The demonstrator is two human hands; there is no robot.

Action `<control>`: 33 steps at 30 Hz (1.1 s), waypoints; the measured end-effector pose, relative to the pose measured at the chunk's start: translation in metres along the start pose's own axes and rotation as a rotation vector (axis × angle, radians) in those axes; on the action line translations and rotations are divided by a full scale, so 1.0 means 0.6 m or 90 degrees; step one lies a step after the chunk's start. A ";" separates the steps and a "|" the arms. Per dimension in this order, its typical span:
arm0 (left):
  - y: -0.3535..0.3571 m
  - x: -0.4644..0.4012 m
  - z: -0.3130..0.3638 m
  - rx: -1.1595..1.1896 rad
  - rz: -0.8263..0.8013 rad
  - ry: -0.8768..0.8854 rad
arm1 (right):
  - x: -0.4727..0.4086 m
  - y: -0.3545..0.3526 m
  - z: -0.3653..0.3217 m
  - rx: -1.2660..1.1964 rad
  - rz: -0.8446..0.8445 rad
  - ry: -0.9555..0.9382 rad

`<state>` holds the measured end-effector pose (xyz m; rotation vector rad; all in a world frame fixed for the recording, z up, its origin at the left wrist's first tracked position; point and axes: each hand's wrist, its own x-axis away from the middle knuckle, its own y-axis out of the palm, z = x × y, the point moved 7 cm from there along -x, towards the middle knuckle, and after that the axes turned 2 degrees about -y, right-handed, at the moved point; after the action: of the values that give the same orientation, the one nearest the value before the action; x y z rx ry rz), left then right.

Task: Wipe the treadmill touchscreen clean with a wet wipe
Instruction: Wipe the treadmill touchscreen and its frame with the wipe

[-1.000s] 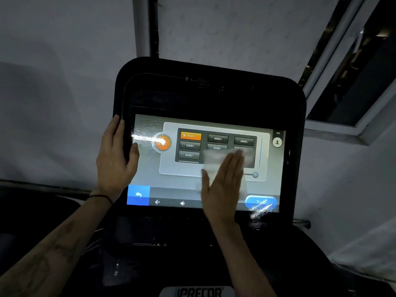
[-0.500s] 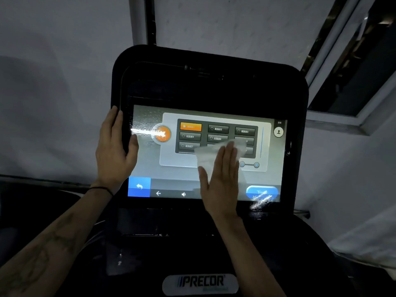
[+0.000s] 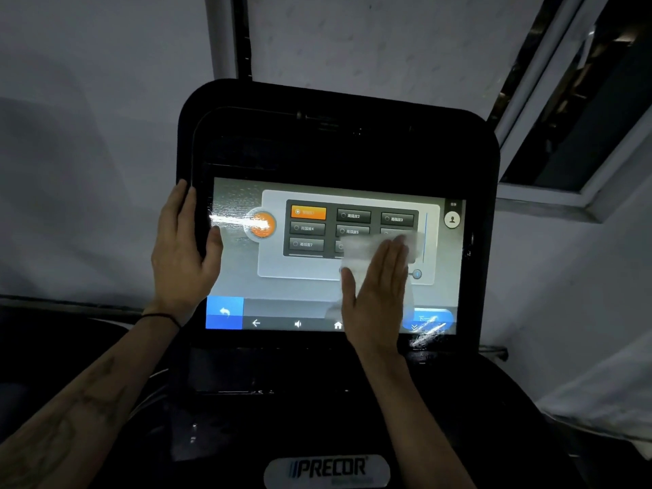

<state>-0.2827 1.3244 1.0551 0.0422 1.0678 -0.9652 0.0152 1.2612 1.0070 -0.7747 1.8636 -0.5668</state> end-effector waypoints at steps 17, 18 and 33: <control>-0.001 0.000 0.001 -0.005 -0.001 0.004 | 0.061 0.025 -0.056 -0.023 -0.062 -0.043; -0.001 0.000 0.001 -0.003 -0.002 0.002 | 0.046 0.022 -0.048 -0.024 -0.059 -0.037; 0.001 0.000 -0.004 -0.008 0.007 0.004 | 0.081 0.005 0.006 -0.012 -0.055 0.002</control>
<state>-0.2839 1.3260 1.0533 0.0398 1.0779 -0.9489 0.0030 1.2277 0.9734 -0.8701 1.8484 -0.6057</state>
